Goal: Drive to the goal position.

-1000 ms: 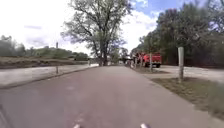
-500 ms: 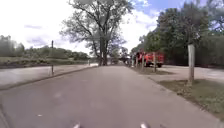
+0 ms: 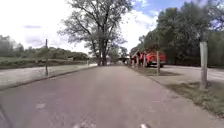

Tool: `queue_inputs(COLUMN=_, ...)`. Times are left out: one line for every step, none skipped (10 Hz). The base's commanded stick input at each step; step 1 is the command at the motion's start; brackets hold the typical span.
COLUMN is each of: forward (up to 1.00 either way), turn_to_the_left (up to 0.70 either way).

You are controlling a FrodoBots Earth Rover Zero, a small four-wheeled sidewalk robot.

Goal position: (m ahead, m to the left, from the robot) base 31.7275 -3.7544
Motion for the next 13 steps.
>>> queue_inputs(forward=1.0, turn_to_the_left=0.0)
queue_inputs(forward=1.0, turn_to_the_left=0.0)
queue_inputs(forward=1.0, turn_to_the_left=0.0)
queue_inputs(forward=1.0, turn_to_the_left=0.0)
queue_inputs(forward=1.0, turn_to_the_left=0.0)
queue_inputs(forward=1.0, turn_to_the_left=0.0)
queue_inputs(forward=1.0, turn_to_the_left=0.0)
queue_inputs(forward=1.0, turn_to_the_left=0.0)
queue_inputs(forward=1.0, turn_to_the_left=0.0)
queue_inputs(forward=1.0, turn_to_the_left=0.0)
queue_inputs(forward=1.0, turn_to_the_left=0.0)
queue_inputs(forward=1.0, turn_to_the_left=0.0)
queue_inputs(forward=1.0, turn_to_the_left=0.0)
